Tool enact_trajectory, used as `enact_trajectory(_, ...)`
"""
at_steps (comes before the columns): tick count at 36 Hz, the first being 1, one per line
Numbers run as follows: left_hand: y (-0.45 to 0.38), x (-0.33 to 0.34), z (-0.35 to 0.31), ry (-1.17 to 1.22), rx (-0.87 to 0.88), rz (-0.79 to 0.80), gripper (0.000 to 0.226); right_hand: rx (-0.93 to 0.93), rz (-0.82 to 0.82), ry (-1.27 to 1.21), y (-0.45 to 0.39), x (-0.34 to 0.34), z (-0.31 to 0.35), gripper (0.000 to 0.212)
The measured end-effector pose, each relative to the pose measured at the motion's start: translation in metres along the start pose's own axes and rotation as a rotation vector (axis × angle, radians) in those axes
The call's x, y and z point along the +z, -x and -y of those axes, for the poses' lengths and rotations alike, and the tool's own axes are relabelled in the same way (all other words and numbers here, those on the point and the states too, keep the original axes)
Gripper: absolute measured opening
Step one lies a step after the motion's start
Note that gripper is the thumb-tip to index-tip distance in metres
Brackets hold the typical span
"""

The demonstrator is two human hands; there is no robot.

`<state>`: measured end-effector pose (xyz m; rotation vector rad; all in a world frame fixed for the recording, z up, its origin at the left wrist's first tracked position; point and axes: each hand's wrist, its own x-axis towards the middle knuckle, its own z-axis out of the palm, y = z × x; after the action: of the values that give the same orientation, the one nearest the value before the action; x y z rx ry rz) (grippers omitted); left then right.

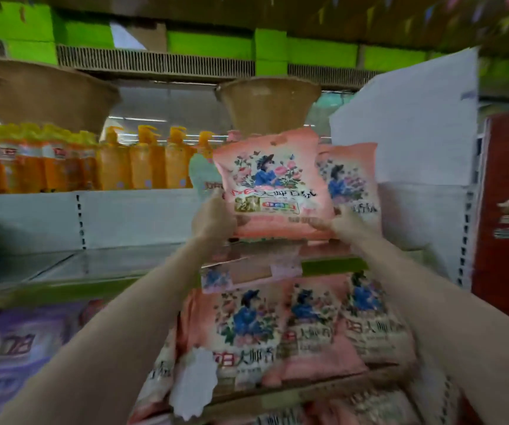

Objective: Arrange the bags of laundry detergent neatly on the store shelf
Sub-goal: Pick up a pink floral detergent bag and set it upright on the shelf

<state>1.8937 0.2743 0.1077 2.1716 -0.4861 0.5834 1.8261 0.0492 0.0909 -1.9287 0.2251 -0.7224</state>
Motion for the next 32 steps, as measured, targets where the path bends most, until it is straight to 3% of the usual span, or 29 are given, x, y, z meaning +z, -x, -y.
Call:
enact_trajectory(6, -0.011, 0.077, -0.049, 0.053, 0.021, 0.025, 0.052, 0.016, -0.040, 0.001, -0.030, -0.072, -0.041, 0.072)
enact_trajectory(10, -0.015, 0.123, -0.070, 0.013, 0.001, 0.040, 0.052, 0.030, -0.035, -0.048, -0.047, -0.106, -0.066, 0.044)
enact_trajectory(20, -0.039, 0.200, -0.091, -0.022, -0.035, 0.066, 0.041, 0.043, -0.074, -0.003, -0.103, -0.138, -0.129, 0.046)
enact_trajectory(25, -0.050, 0.226, -0.082, -0.218, 0.031, 0.067, 0.022, 0.085, -0.094, 0.372, -0.126, -0.140, -0.152, 0.050)
enact_trajectory(32, -0.075, 0.248, -0.073, -0.226, -0.018, 0.130, 0.031, 0.065, 0.024, 0.683, -0.149, -0.145, -0.153, 0.054)
